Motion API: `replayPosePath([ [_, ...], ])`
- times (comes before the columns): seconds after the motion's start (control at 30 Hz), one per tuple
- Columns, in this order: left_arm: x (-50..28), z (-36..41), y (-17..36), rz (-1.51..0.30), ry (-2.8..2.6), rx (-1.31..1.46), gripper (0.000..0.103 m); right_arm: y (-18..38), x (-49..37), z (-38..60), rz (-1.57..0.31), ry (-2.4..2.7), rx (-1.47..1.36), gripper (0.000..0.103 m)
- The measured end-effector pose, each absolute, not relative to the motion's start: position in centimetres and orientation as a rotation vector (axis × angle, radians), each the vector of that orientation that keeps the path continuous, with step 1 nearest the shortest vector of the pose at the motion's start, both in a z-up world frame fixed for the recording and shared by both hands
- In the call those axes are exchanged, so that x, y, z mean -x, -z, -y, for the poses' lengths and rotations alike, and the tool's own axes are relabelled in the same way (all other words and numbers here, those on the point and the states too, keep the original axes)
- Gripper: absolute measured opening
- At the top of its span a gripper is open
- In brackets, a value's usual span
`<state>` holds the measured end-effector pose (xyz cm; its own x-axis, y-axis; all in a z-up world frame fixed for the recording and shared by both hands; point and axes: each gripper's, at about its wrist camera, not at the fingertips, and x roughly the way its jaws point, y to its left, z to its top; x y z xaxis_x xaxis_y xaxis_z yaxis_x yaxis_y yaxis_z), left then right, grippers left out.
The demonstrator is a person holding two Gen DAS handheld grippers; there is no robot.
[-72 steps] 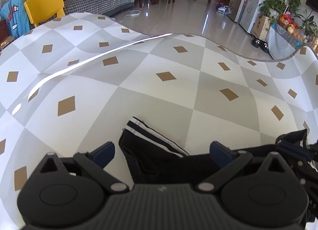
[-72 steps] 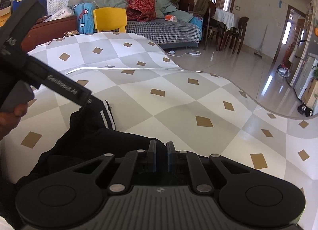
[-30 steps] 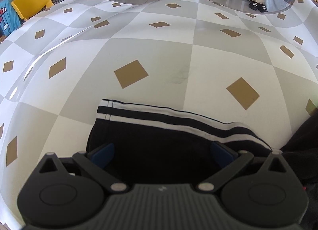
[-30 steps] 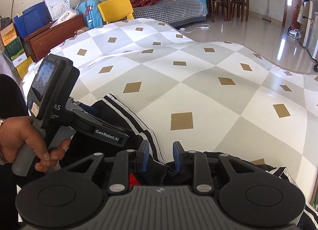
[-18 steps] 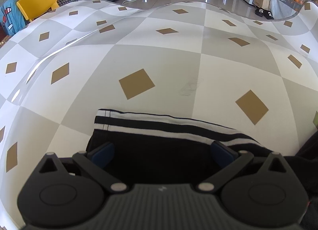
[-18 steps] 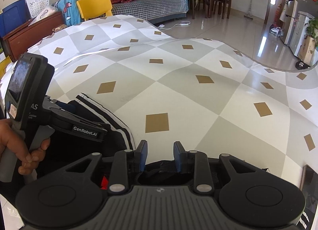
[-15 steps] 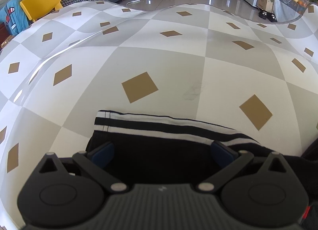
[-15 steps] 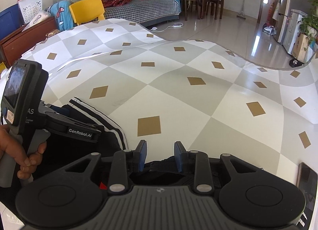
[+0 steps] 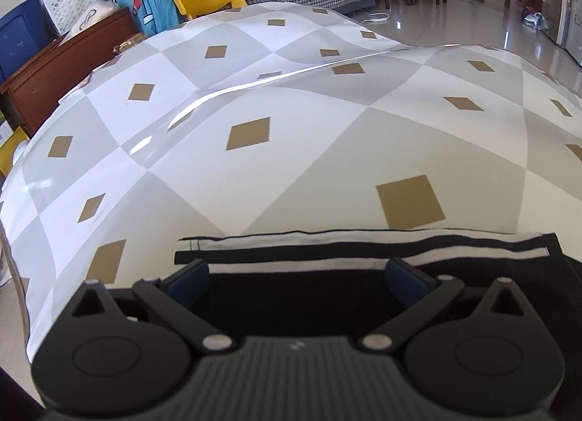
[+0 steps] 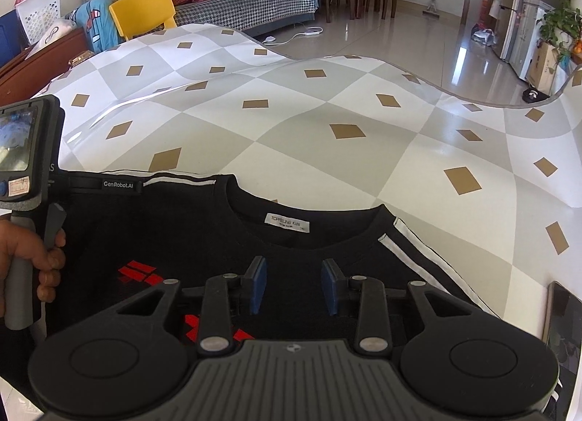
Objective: Fold clothes
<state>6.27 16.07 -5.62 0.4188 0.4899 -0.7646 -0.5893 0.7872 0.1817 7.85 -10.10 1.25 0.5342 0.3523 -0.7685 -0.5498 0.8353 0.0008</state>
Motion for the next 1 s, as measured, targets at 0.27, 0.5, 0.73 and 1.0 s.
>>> replayPosePath([
  [0.27, -6.0, -17.1, 5.5, -0.918, -0.697, 0.184, 0.103, -0.5, -8.9, 10.2, -0.892, -0.472, 0.259, 0.032],
  [0.5, -6.2, -14.9, 5.1, -0.931, -0.617, 0.134, 0.103, -0.1, -9.9, 12.1, -0.932, -0.393, 0.199, 0.032],
  [0.73, -6.3, -11.6, 4.4, -0.895, -0.504, 0.033, 0.103, 1.1, -10.7, 13.0, -1.011, -0.352, 0.141, 0.033],
  [1.0, -6.7, -10.5, 5.5, -0.936, -0.418, 0.043, 0.103, 2.6, -11.7, 13.1, -1.055, -0.311, 0.115, 0.037],
])
